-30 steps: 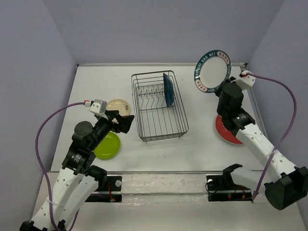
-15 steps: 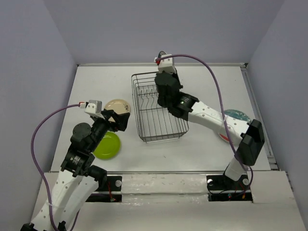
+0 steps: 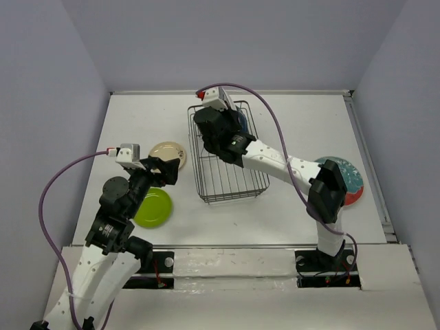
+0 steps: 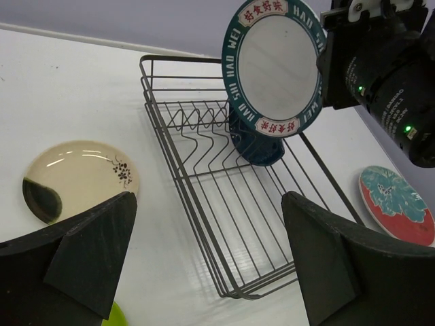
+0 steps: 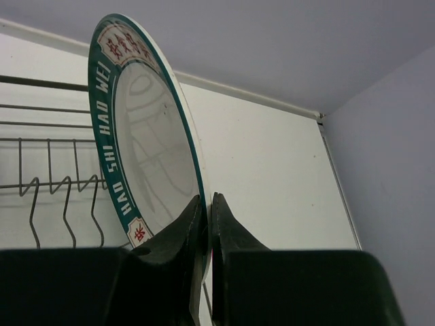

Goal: Load the plates into the dish rack

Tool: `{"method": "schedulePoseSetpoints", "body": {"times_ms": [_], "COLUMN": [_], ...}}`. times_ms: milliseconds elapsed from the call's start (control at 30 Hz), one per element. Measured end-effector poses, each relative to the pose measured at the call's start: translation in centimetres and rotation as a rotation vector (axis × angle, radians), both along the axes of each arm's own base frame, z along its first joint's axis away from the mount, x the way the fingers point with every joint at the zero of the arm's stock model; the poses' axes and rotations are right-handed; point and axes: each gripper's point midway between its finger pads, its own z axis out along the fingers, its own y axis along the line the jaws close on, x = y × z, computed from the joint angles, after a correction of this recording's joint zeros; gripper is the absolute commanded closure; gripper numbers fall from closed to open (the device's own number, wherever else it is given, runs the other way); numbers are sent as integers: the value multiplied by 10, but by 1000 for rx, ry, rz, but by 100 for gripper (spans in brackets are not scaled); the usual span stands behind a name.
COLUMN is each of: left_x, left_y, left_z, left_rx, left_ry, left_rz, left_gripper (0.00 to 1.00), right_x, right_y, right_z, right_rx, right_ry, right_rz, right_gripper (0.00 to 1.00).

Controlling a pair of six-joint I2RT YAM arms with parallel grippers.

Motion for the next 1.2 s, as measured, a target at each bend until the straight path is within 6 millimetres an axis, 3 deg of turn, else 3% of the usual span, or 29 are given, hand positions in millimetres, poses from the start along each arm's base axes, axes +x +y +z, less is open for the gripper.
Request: {"method": "schedulePoseSetpoints", "body": {"times_ms": [267, 467, 533, 733, 900, 1200], "left_x": [0, -1, -1, -1, -1, -1], "left_y": [0, -1, -1, -3, -3, -4], "left_z": [0, 0, 0, 0, 0, -1], "left_rx": [0, -1, -1, -1, -1, 2], "left_ry": [0, -1, -1, 0, -1, 6], "left_rz": [-1, -7, -8, -15, -19, -23], "left_gripper": [1, 1, 1, 1, 1, 1], "right_x": [5, 9, 8, 15, 28, 69], "right_y": [10, 10, 12, 8, -5, -5], "right_z": [-38, -86, -93, -104, -103, -95], "right_rx": [50, 118, 152, 270, 360, 443], "right_ry": [77, 177, 192, 218, 227, 223], "right_rz": [3, -1, -2, -20, -43, 5], "right_gripper": [93, 93, 89, 85, 86, 77]}}
